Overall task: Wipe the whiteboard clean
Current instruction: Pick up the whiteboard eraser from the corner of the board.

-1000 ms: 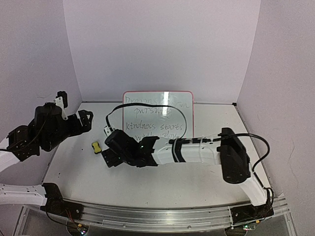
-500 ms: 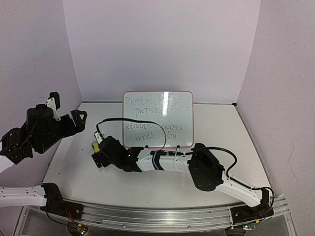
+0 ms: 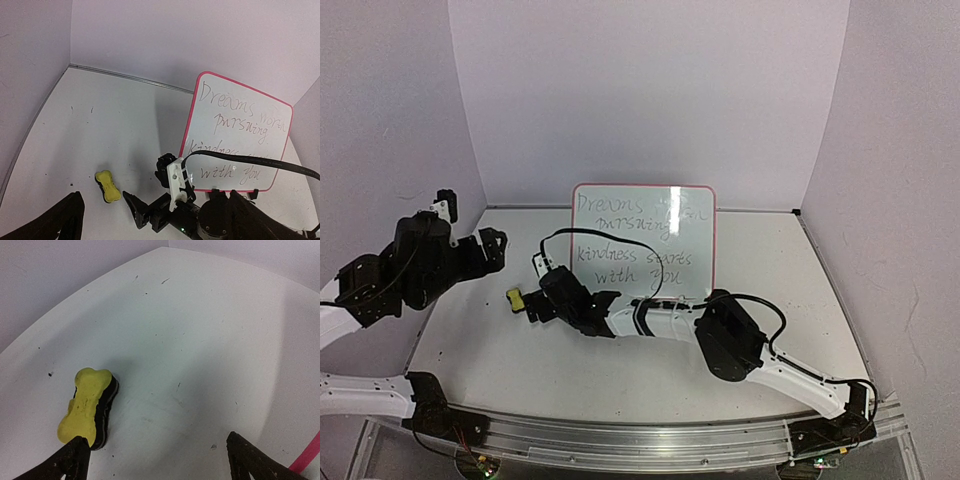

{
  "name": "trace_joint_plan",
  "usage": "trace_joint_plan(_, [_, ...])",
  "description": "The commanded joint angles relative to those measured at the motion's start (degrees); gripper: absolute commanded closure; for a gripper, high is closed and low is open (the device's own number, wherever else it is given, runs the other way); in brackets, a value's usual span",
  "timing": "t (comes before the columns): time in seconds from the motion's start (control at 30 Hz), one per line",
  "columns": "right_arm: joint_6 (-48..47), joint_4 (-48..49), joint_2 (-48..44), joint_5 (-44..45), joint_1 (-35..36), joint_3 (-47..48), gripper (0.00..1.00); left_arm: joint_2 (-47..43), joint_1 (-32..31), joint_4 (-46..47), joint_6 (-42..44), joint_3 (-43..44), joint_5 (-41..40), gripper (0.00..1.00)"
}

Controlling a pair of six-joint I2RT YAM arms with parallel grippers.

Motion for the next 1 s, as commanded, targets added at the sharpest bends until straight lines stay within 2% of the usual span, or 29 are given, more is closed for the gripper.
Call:
trace_joint_plan(0.0, [0.6,5.4,-3.1,-2.4,0.6,-5.5,0.04,5.1,0.3,-0.7,0.4,2.9,-5.7,0.0])
trace_joint_plan(0.13, [-1.4,6.2,-6.6,-5.1,1.5,-9.6,0.05,8.7,1.7,-0.2,-2.1,2.8,-6.7,0.0])
trace_joint_plan(0.2, [-2.9,6.2,-9.1,-5.2,2.7,-12.9,0.05,10.0,5.1,1.4,-1.7,1.9,-4.6,0.0])
trace_joint_plan(0.33, [-3.5,7.5,-16.8,-4.3,5.1,-23.5,0.05,12.4,17.9,6.5,0.0,-1.5,8.8,0.0])
trace_joint_plan(0.43, [-2.9,8.8,-23.1,-3.4,6.7,-32.1,0.05,16.8,22.8,10.2,1.1,-2.3,15.4,0.0])
trace_joint_plan(0.67, [-2.3,8.9,-33.9,-0.6,8.8,-45.2,0.05,33.8,25.3,14.3,0.3,1.1,25.0,0.01])
trace_joint_plan(0.97, [-3.1,8.9,-42.8,4.3,11.2,-54.4,0.05,44.5,26.4,16.1,0.3,1.9,28.0,0.17])
